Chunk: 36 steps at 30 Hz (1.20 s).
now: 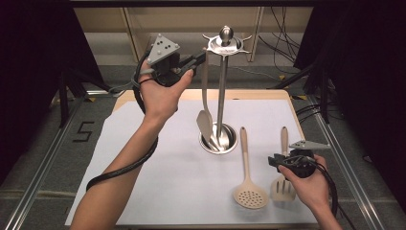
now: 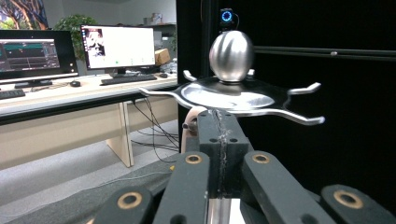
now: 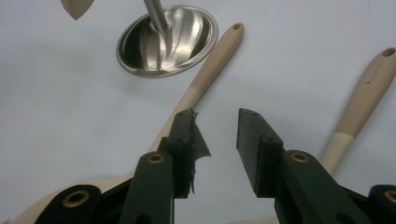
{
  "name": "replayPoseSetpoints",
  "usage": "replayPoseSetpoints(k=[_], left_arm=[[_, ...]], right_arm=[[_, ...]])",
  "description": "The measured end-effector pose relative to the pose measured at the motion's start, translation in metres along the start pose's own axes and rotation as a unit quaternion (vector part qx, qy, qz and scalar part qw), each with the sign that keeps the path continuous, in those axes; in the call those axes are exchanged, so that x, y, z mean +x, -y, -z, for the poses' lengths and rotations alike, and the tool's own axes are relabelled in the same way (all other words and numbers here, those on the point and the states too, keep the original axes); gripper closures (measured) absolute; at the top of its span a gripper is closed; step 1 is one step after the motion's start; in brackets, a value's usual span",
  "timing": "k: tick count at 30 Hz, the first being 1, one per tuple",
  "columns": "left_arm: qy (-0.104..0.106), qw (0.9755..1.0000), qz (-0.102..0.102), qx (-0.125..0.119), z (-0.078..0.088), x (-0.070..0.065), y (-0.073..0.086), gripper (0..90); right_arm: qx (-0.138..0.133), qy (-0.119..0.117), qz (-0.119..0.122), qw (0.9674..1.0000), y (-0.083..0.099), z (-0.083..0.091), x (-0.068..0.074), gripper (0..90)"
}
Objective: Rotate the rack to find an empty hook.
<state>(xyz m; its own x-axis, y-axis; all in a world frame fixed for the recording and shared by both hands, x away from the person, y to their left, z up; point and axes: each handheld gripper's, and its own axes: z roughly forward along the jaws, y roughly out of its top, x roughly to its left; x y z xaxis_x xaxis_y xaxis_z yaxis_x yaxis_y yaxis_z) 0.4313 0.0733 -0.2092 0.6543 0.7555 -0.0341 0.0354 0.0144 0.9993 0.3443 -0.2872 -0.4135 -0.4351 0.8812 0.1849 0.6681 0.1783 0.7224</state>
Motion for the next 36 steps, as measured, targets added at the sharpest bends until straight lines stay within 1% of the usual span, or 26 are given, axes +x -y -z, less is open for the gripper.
replayPoseSetpoints(k=[1, 3, 4, 5, 6, 9, 12, 13, 14, 16, 19, 20, 21, 22, 23, 25, 27, 28, 29, 30, 31, 32, 33, 34, 35, 36], left_arm=[[-0.003, 1.0000, -0.004, -0.003, -0.001, 0.002, -0.001, 89.1], [-0.005, 1.0000, -0.003, -0.002, -0.002, 0.005, -0.001, 89.1], [-0.006, 1.0000, -0.002, -0.002, -0.002, 0.006, -0.001, 89.1], [-0.006, 1.0000, -0.001, -0.001, -0.003, 0.007, -0.002, 89.1], [-0.007, 1.0000, -0.001, 0.001, -0.003, 0.008, -0.002, 89.1], [-0.009, 1.0000, 0.000, 0.002, -0.005, 0.010, -0.002, 89.1], [-0.008, 1.0000, 0.000, 0.004, -0.005, 0.010, -0.003, 89.1], [-0.008, 1.0000, -0.001, 0.005, -0.005, 0.010, -0.003, 89.1], [-0.007, 1.0000, -0.001, 0.005, -0.005, 0.010, -0.003, 89.1], [-0.007, 1.0000, -0.001, 0.005, -0.005, 0.010, -0.003, 89.0], [-0.004, 1.0000, -0.003, 0.004, -0.003, 0.010, -0.001, 89.0], [-0.003, 1.0000, -0.004, 0.004, -0.002, 0.009, 0.000, 88.9], [-0.002, 1.0000, -0.005, 0.004, 0.000, 0.009, 0.001, 88.5], [0.000, 1.0000, -0.006, 0.003, 0.003, 0.008, 0.003, 87.4], [0.003, 1.0000, -0.007, 0.004, 0.006, 0.007, 0.005, 85.7], [0.007, 0.9999, -0.011, 0.006, 0.013, 0.007, 0.009, 79.7], [0.012, 0.9998, -0.014, 0.010, 0.021, 0.005, 0.013, 73.7], [0.014, 0.9998, -0.013, 0.010, 0.024, 0.004, 0.015, 69.9], [0.018, 0.9997, -0.015, 0.011, 0.030, 0.004, 0.018, 66.8], [0.019, 0.9996, -0.015, 0.013, 0.033, 0.004, 0.020, 64.0], [0.021, 0.9995, -0.015, 0.017, 0.039, 0.005, 0.024, 61.6], [0.021, 0.9994, -0.015, 0.021, 0.043, 0.006, 0.027, 57.6], [0.021, 0.9993, -0.014, 0.026, 0.048, 0.008, 0.030, 57.6], [0.023, 0.9992, -0.013, 0.031, 0.053, 0.010, 0.035, 55.7], [0.026, 0.9989, -0.009, 0.038, 0.057, 0.012, 0.038, 53.7], [0.031, 0.9984, -0.002, 0.048, 0.061, 0.015, 0.044, 51.8]], right_arm=[[0.001, 0.000, -0.001, 1.0000, 0.000, 0.000, 0.000, 67.5], [0.005, 0.003, 0.002, 1.0000, 0.000, 0.000, 0.000, 67.5], [0.000, 0.003, 0.017, 0.9998, -0.001, -0.001, -0.003, 67.5], [0.000, -0.005, 0.012, 0.9999, -0.001, -0.001, -0.002, 67.5], [0.001, -0.006, 0.011, 0.9999, -0.001, -0.002, -0.002, 67.5], [-0.003, 0.000, 0.015, 0.9999, -0.001, -0.002, -0.002, 67.5], [0.001, 0.003, 0.016, 0.9999, -0.001, -0.001, -0.002, 67.4], [0.006, 0.002, 0.000, 1.0000, -0.001, -0.001, 0.001, 67.4], [0.003, -0.002, 0.000, 1.0000, -0.001, -0.002, 0.000, 67.3], [0.007, -0.002, -0.005, 1.0000, 0.000, -0.002, 0.001, 67.3], [0.000, -0.004, 0.001, 1.0000, 0.000, -0.004, 0.000, 67.1], [0.009, 0.003, 0.011, 0.9999, -0.001, -0.003, -0.001, 67.0], [0.012, -0.012, -0.013, 0.9998, 0.000, -0.005, 0.003, 67.0], [0.018, -0.002, -0.003, 0.9998, -0.001, -0.004, 0.002, 67.0], [0.015, -0.014, 0.008, 0.9998, -0.002, -0.007, 0.001, 67.0], [0.027, -0.011, 0.006, 0.9996, -0.003, -0.007, 0.002, 67.2], [0.034, -0.018, -0.001, 0.9993, -0.004, -0.008, 0.003, 67.1], [0.043, -0.012, -0.006, 0.9990, -0.005, -0.007, 0.004, 67.1], [0.044, -0.009, -0.008, 0.9990, -0.006, -0.006, 0.003, 67.1], [0.023, -0.015, 0.011, 0.9996, -0.007, -0.008, -0.003, 67.0], [0.029, -0.013, -0.005, 0.9995, -0.008, -0.006, -0.002, 67.0], [0.035, -0.002, -0.017, 0.9993, -0.011, -0.001, -0.006, 67.0], [0.035, -0.002, -0.017, 0.9993, -0.011, -0.001, -0.006, 67.0], [0.038, -0.004, -0.048, 0.9981, -0.011, 0.001, -0.004, 67.0], [0.047, 0.004, -0.052, 0.9975, -0.013, 0.004, -0.006, 67.2], [0.040, -0.002, -0.052, 0.9979, -0.013, 0.003, -0.009, 67.5]])
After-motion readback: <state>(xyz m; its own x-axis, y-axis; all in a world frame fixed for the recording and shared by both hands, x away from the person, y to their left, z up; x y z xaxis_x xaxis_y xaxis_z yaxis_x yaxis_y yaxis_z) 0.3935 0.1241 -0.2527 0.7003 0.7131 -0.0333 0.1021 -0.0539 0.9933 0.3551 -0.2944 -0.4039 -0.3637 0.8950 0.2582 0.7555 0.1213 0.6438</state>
